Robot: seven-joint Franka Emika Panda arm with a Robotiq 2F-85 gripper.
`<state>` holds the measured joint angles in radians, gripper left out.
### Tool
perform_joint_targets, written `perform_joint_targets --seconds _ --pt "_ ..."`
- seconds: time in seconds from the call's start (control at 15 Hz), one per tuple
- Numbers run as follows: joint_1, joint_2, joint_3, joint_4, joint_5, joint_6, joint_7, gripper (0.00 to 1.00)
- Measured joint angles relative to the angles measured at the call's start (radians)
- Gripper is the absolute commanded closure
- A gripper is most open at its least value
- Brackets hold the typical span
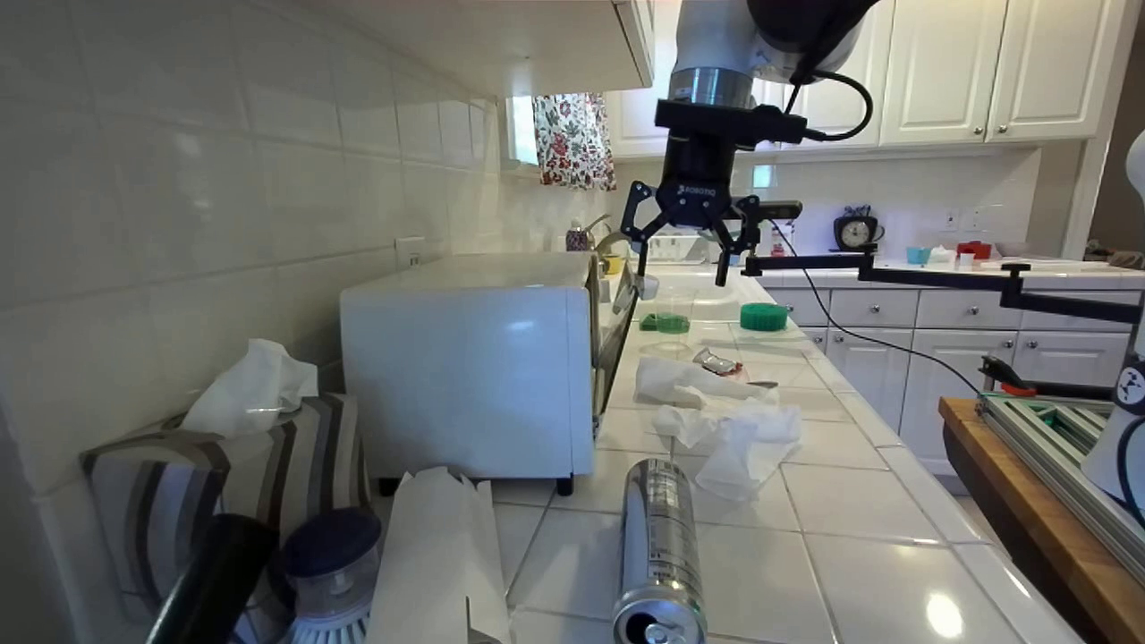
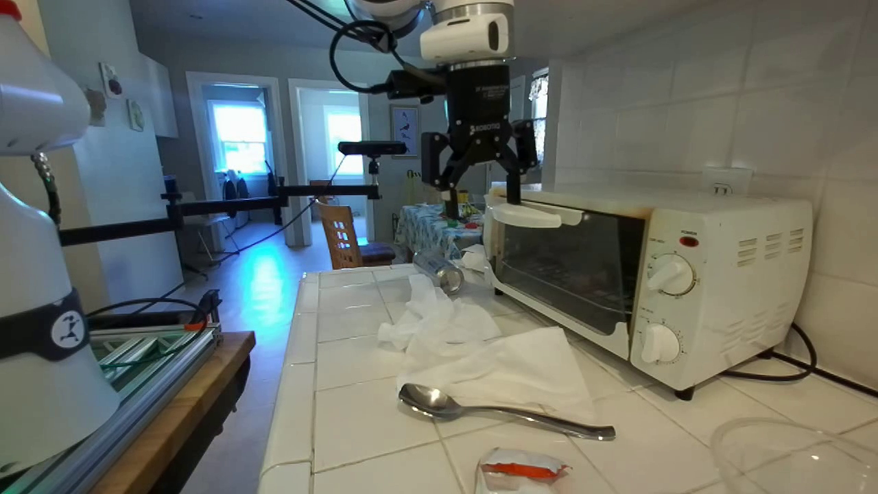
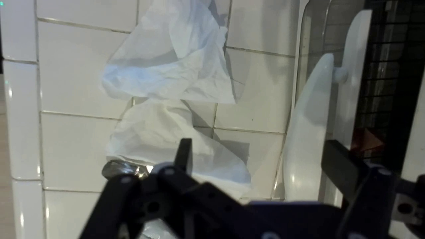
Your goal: Open the microwave oven.
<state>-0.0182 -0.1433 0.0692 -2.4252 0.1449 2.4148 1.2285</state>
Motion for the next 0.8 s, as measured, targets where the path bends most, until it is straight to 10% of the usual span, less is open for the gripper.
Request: perform_joint_targets --seconds 0.8 --pt "-0.009 -0.038 -0.003 -0.074 0.0 -0.078 0.031 0.0"
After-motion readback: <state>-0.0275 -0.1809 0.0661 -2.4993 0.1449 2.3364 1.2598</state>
